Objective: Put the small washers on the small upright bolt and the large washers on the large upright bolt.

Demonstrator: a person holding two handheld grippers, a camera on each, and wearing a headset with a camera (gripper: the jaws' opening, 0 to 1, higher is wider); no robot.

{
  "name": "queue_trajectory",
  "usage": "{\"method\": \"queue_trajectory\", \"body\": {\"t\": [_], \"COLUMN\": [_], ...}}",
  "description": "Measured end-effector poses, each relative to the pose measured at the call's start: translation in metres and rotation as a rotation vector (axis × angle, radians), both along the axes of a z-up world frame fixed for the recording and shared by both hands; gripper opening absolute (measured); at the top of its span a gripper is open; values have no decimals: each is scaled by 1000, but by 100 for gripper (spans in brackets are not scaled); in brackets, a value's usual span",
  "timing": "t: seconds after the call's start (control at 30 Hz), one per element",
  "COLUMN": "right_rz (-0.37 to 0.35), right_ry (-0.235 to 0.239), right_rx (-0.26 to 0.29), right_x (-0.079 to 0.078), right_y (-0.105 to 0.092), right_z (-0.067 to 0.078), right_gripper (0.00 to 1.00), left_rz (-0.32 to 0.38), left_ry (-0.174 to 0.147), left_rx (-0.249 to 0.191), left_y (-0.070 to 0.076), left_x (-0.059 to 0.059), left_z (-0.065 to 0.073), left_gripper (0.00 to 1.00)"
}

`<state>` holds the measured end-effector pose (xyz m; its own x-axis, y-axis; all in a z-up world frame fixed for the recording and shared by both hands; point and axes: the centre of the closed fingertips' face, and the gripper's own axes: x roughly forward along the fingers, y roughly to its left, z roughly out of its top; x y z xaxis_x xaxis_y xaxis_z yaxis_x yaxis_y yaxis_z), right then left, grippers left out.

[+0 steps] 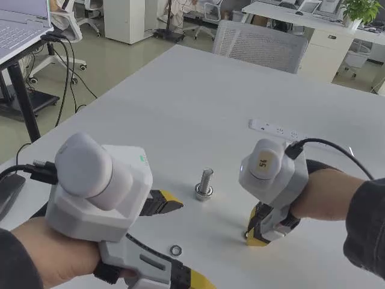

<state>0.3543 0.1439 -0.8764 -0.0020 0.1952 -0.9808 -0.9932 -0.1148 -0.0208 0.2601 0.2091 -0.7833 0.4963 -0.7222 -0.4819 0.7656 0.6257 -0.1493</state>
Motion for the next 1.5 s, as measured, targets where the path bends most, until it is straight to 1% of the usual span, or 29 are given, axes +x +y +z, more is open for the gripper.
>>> {"method": "queue_trajectory", "body": {"t": [0.1, 0.27, 0.57, 0.77, 1.17, 1.4, 1.5], "right_rz": [12, 11, 19, 27, 12, -5, -14], "right_ry": [-3, -7, -6, -4, 5, 16, 19], "right_rx": [-4, -6, -5, -18, -32, -29, -28], "right_x": [-1, -1, -3, -5, -17, -27, -29], "right_y": [0, -1, -3, -7, -23, -35, -40], "right_z": [0, 0, 0, 1, 1, -1, 0], "right_gripper": [15, 14, 14, 14, 14, 14, 14], "left_rz": [-1, -2, -6, -6, -11, -13, -15], "left_ry": [0, 0, 1, -2, -5, -4, -4], "left_rx": [1, 0, 3, 2, 2, 4, 5], "left_y": [0, -1, -2, -2, -3, -3, -3], "left_x": [0, 0, 1, 2, 0, -1, -1], "left_z": [0, 0, 0, 1, 1, 0, 0], "left_gripper": [82, 82, 82, 82, 82, 82, 82]}}
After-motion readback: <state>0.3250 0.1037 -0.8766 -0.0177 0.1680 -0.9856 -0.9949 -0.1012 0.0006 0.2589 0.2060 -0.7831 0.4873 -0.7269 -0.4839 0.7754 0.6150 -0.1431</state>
